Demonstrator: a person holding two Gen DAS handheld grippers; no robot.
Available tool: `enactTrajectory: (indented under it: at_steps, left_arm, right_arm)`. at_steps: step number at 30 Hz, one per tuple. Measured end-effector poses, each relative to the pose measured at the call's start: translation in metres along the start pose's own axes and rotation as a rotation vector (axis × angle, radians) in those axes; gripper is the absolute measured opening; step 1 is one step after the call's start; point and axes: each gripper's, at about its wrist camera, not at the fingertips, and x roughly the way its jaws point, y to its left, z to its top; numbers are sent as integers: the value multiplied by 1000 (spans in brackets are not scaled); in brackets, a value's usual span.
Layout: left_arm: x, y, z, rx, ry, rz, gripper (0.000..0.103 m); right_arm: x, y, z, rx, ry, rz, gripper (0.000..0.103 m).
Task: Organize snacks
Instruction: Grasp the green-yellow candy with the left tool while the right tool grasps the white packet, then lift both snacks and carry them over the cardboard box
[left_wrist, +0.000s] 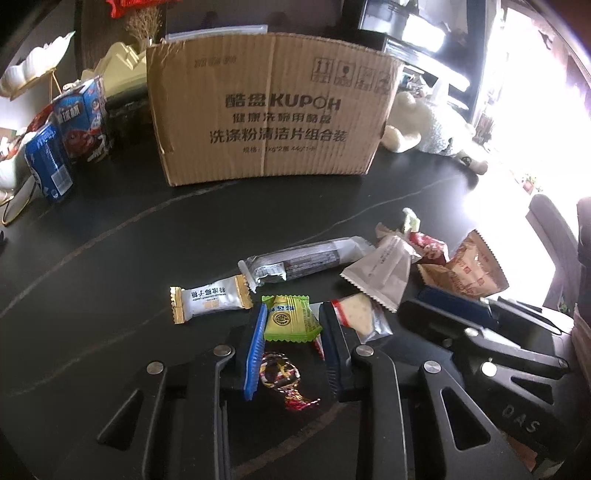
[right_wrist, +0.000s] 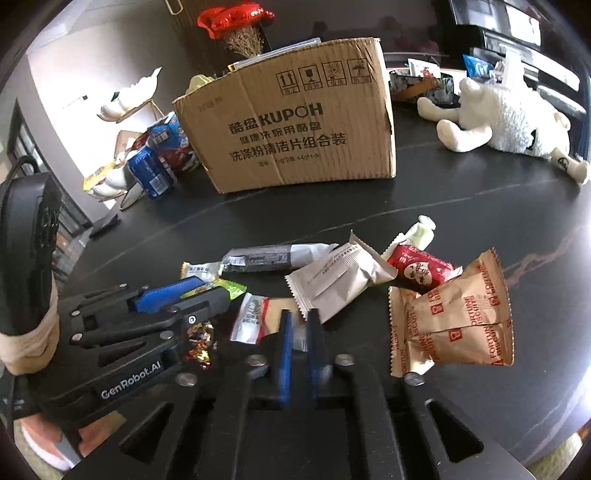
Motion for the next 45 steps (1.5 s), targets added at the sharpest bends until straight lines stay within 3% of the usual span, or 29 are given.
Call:
enactTrajectory:
  at_steps: [1, 3, 6, 10, 18, 33, 34, 36, 39, 45]
  left_arm:
    - [-1, 0, 0, 2, -5, -2, 29]
    - [-5, 1, 2, -1, -20, -8, 29]
    - [-11, 2, 7, -6, -47, -11, 29]
    - [-15, 1, 16, 4, -81, 0, 29]
    - [-16, -2, 27, 16, -113, -6, 29]
    - [-11, 6, 28, -8, -113, -8, 29]
    - [-11, 6, 28, -10, -112, -8, 29]
    - [-11, 7, 28, -12, -113, -6, 29]
    - [-11, 7, 28, -11, -115, -6, 28]
    - [-16, 3, 27, -1, -123, -8, 28]
  right_arm:
    - [-1, 0, 0, 2, -11, -2, 36]
    - [-4, 0, 3, -6, -30, -17, 38]
    - [-2, 3, 8, -42, -26, -33, 50]
    - [4, 0, 16, -37, -18, -36, 53]
    - [27, -19, 27, 17, 52, -62, 53]
    - [52, -13, 43, -6, 53, -160, 53]
    - [53, -13, 43, -7, 53, -169, 52]
    - [55, -12, 42, -16, 59, -185, 41]
    - [54, -13, 42, -11, 52, -197, 35]
    - [40, -13, 40, -8, 26, -195, 34]
